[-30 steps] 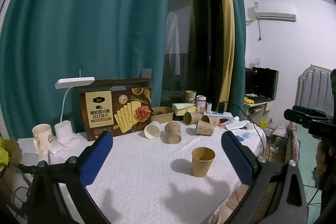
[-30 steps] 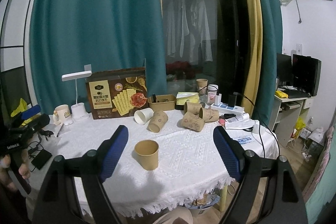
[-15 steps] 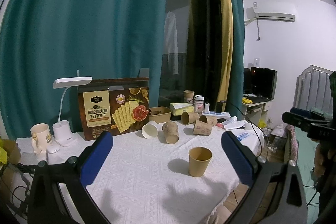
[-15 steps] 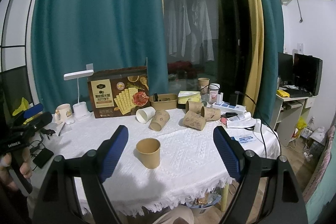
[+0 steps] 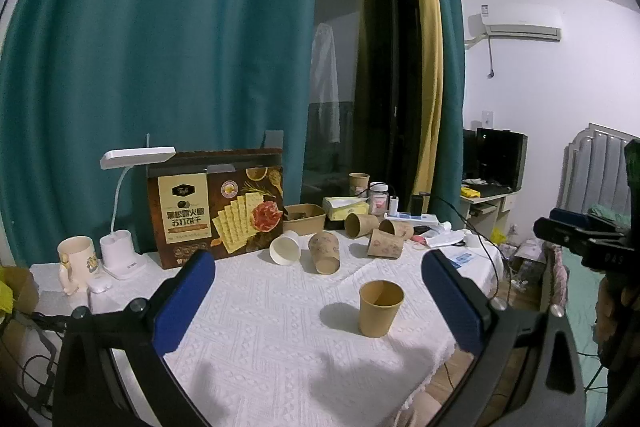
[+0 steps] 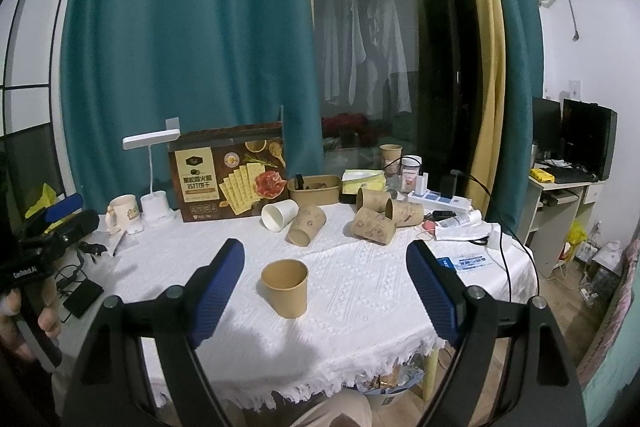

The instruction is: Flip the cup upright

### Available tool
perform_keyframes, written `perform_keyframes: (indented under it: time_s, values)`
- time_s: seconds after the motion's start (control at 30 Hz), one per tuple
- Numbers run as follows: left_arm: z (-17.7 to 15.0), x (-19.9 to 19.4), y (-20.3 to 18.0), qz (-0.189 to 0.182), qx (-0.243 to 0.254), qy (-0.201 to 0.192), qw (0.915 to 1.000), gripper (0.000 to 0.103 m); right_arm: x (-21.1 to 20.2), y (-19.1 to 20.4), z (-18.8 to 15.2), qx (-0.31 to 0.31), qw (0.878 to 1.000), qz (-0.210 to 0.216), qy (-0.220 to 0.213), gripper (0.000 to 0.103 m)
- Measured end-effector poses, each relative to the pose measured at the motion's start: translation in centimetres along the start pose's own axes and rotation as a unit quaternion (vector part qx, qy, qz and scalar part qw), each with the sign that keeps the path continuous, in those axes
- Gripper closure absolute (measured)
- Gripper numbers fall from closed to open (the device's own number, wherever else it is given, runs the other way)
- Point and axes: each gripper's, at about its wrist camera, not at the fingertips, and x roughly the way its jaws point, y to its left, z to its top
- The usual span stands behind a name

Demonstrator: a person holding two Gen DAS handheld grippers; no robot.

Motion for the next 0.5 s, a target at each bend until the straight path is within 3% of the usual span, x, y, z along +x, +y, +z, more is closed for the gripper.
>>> perform_keyframes:
  time_s: [0.5]
  values:
    - [0.09,-0.13,0.0,0.002,-0.004,-0.004,1.0,0.0,0.14,0.0,-0.08,0.001,1.0,0.0,0.003,0.022]
